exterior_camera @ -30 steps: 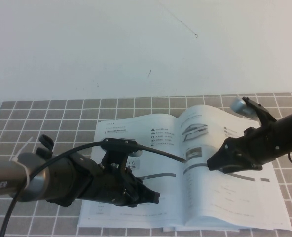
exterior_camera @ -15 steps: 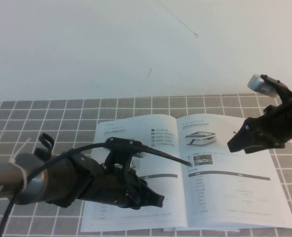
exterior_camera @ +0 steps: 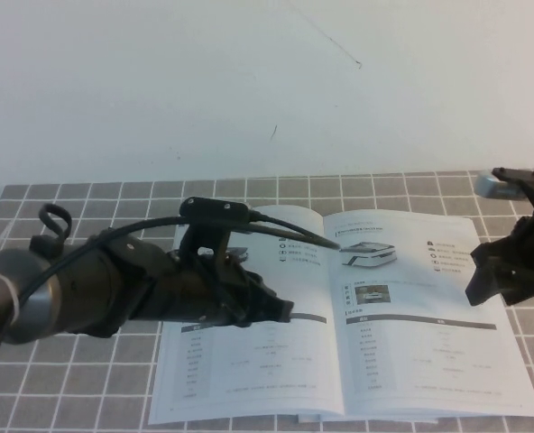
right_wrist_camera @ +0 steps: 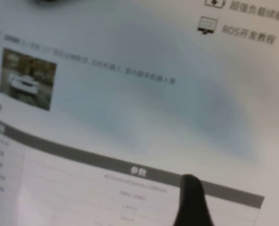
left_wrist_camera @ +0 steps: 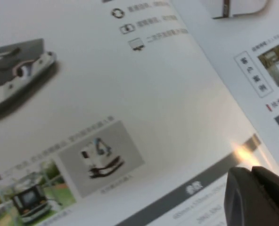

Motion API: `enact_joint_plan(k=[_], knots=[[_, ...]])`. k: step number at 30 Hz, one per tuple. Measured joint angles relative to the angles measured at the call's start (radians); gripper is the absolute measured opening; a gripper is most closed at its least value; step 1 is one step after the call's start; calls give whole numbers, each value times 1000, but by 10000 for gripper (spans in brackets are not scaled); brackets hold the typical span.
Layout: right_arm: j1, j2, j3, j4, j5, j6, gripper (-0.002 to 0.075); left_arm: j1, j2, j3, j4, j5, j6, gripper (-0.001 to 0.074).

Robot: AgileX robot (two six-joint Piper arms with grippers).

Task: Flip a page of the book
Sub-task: Open the closed book

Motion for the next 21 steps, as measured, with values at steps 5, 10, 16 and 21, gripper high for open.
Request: enact_joint_plan(k=[5,10,16,21], knots=[[0,41,0,-9,-23,41,439,73,65,-6,1,37,16,-4],[0,73,0,-31,-29,44,439,113,128,-14,3,126,34,-4],[0,90,0,-25,-25,39,439,115,140,-16,2,154,51,-4],[-2,91,0,10,-16,-14,440,115,141,-23,2,154,51,-4]])
